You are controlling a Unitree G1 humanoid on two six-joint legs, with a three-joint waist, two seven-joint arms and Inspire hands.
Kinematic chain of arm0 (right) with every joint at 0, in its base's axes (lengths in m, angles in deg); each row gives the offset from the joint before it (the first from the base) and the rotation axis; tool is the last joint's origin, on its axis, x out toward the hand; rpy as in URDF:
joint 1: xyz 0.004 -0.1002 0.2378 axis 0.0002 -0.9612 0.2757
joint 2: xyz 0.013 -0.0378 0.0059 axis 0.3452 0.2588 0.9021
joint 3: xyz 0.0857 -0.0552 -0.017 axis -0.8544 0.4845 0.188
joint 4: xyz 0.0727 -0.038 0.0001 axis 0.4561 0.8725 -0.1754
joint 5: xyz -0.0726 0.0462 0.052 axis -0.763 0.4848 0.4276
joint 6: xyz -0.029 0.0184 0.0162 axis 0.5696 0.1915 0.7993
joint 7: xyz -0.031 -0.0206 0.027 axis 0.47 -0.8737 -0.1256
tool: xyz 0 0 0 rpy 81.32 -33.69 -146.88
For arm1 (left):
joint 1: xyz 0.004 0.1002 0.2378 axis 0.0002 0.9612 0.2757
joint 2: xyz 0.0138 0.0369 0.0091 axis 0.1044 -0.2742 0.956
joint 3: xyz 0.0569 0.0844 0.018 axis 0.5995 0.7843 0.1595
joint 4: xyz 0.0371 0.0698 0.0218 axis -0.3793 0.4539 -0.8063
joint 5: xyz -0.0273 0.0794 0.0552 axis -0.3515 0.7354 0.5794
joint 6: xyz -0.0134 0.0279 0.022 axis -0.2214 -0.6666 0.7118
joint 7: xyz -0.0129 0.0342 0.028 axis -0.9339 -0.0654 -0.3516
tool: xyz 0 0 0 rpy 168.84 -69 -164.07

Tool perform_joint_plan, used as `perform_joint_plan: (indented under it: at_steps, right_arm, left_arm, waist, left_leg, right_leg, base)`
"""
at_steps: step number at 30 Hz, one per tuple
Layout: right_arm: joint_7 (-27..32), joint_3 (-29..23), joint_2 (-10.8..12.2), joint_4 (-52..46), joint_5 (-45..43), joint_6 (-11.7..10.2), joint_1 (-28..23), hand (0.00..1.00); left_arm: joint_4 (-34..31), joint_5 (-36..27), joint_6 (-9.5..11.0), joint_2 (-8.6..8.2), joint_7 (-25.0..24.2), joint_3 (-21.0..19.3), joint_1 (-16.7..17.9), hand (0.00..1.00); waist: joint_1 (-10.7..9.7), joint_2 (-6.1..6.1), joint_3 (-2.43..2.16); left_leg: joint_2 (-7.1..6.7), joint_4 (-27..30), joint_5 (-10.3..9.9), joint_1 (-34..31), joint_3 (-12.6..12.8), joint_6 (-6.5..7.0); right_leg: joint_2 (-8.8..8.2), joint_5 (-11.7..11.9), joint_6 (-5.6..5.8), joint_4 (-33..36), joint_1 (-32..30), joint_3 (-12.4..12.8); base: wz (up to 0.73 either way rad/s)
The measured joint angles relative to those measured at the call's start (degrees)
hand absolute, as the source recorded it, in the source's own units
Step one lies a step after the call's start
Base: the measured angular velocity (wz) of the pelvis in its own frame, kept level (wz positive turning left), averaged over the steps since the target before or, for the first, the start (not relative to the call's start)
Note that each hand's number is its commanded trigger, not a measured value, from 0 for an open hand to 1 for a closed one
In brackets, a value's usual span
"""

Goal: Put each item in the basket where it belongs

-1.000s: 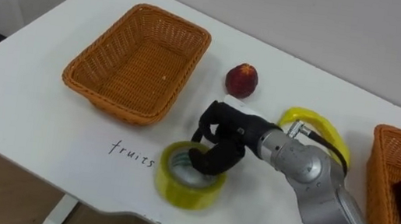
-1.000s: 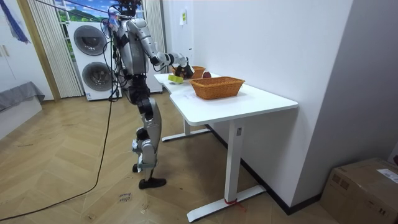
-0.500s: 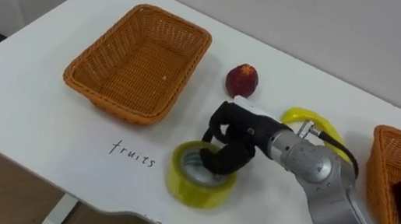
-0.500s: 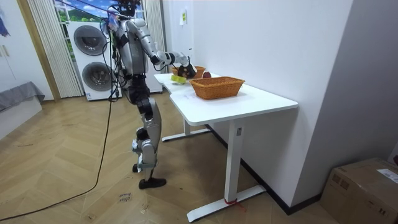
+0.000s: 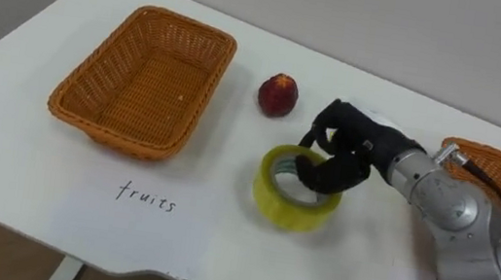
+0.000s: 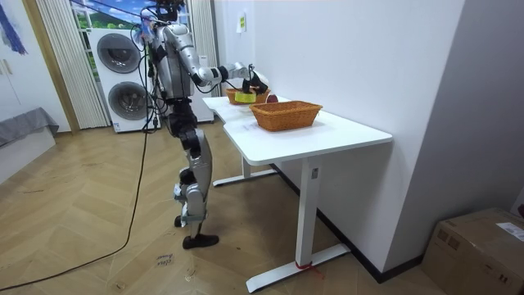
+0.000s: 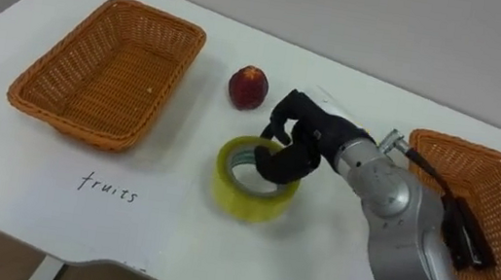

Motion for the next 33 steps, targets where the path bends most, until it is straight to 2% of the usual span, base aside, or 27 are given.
perform_joint_plan:
  at_steps: [6, 12, 15, 19, 23, 26, 31, 33]
  right_arm:
    - [0.3, -3.0, -0.1, -0.7, 0.3, 0.0, -1.0, 1.0]
    - [1.9, -6.6, -0.2, -0.7, 4.0, -0.4, -1.2, 1.0]
    - [3.0, -8.4, -0.2, -0.7, 4.0, -0.8, -1.2, 1.0]
    - [4.9, -9.8, -0.2, -0.7, 4.0, -0.8, -1.2, 1.0]
    - [6.5, -10.6, -0.2, -0.7, 4.1, -0.8, -1.2, 1.0]
    - [8.9, -11.9, -0.3, -0.4, 6.8, -0.7, -1.5, 1.0]
    - [12.5, -14.7, -0.6, 0.3, 9.2, -0.9, -1.6, 1.0]
    - [14.6, -15.6, -2.0, 2.1, 10.8, -1.3, -1.6, 1.0]
  left_arm:
    - [0.0, 0.0, 0.1, -0.11, 1.6, 0.0, 0.9, 0.0]
    - [0.2, -0.4, 1.0, -0.14, 1.6, -1.2, 1.3, 0.0]
    - [0.2, -0.5, 1.0, -0.25, 1.6, -2.3, 1.6, 0.0]
    - [0.2, -0.7, 1.0, -0.31, 1.6, -2.5, 1.9, 0.0]
    - [0.1, -0.9, 1.0, -0.67, 1.9, -2.5, 2.2, 0.0]
    - [-0.4, -0.8, 0.9, -0.8, 1.9, -2.5, 2.6, 0.0]
    - [-1.1, -0.3, 0.9, -0.91, 1.8, -3.5, 2.9, 0.0]
    - [-1.2, -0.3, 0.9, -0.88, 1.8, -3.5, 2.8, 0.0]
  waist:
    - [-1.6, -0.08, -0.1]
    - [-2.1, -0.68, 0.09]
    - [-2.2, -0.99, -0.1]
    - [-2.7, -0.93, -0.04]
    - [-3.4, -0.56, 0.21]
    - [-3.9, -0.53, 0.22]
    - [-4.7, -0.79, -0.04]
    - [-4.7, -0.99, -0.28]
  left_leg:
    - [0.08, 0.0, 0.0, 0.4, 0.2, 0.0]
    - [-0.06, 0.2, 0.1, 0.4, 0.2, 0.08]
    - [-0.07, 0.2, 0.1, 0.4, 0.3, 0.07]
    - [-0.08, 0.2, 0.1, 0.4, 0.3, 0.07]
    - [-0.05, 0.2, 0.1, 0.5, 0.4, 0.07]
    - [-0.05, 0.2, 0.1, 0.3, 0.5, 0.07]
    - [-0.08, 0.4, 0.1, -0.2, 0.5, 0.07]
    - [-0.07, 0.4, 0.1, -0.2, 0.4, 0.07]
  right_leg:
    - [-0.05, 0.0, 0.01, 0.8, 0.0, 0.3]
    - [-0.19, 0.0, 0.01, 0.9, 0.0, 0.3]
    - [-0.17, 0.0, 0.01, 0.8, 0.0, 0.5]
    - [-0.16, 0.0, 0.01, 0.9, 0.0, 0.7]
    - [-0.12, 0.0, 0.01, 0.9, -0.1, 0.9]
    - [-0.11, 0.0, 0.01, 0.7, -0.2, 0.9]
    - [-0.04, 0.0, 0.06, -0.1, -0.3, 0.9]
    - [-0.03, 0.0, 0.07, -0.1, -0.3, 0.8]
  base:
    - [-0.02]
    - [0.0]
    - [0.0]
    - [0.0]
    - [0.0]
    - [0.0]
    - [0.0]
    - [0.0]
